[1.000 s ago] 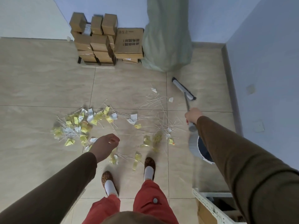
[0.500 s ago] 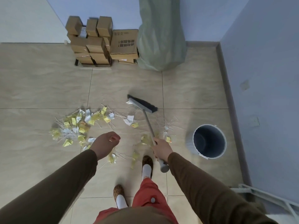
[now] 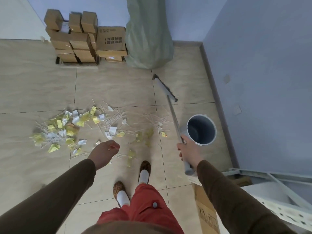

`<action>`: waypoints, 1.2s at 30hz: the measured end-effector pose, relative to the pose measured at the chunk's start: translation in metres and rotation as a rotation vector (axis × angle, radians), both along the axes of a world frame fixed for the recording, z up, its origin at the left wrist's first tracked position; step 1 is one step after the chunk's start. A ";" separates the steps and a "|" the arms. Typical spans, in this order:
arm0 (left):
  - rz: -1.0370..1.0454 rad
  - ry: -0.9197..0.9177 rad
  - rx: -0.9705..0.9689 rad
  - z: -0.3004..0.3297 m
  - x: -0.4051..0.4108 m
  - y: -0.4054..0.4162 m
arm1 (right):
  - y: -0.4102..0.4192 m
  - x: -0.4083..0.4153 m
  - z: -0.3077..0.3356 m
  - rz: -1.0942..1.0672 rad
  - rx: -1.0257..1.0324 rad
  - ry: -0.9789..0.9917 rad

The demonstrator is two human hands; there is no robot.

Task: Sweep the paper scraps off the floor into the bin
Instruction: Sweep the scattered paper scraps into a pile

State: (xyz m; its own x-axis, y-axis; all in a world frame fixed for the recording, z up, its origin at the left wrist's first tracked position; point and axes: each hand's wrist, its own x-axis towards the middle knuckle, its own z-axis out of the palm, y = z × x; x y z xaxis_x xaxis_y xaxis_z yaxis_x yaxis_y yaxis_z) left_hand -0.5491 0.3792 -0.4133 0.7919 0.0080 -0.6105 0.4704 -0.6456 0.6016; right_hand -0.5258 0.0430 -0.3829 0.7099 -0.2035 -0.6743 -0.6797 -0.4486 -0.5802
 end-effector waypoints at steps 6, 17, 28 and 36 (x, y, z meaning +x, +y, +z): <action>-0.010 0.014 0.011 -0.007 0.004 -0.008 | -0.047 0.113 -0.030 -0.053 -0.203 0.037; 0.030 0.034 0.045 -0.016 0.026 -0.015 | -0.034 0.146 -0.077 0.301 -0.373 0.179; -0.073 -0.008 0.037 0.010 0.028 -0.009 | 0.043 0.002 -0.008 0.078 0.175 0.293; -0.096 -0.048 0.024 0.030 -0.026 0.059 | 0.061 -0.085 0.038 -0.120 0.352 0.240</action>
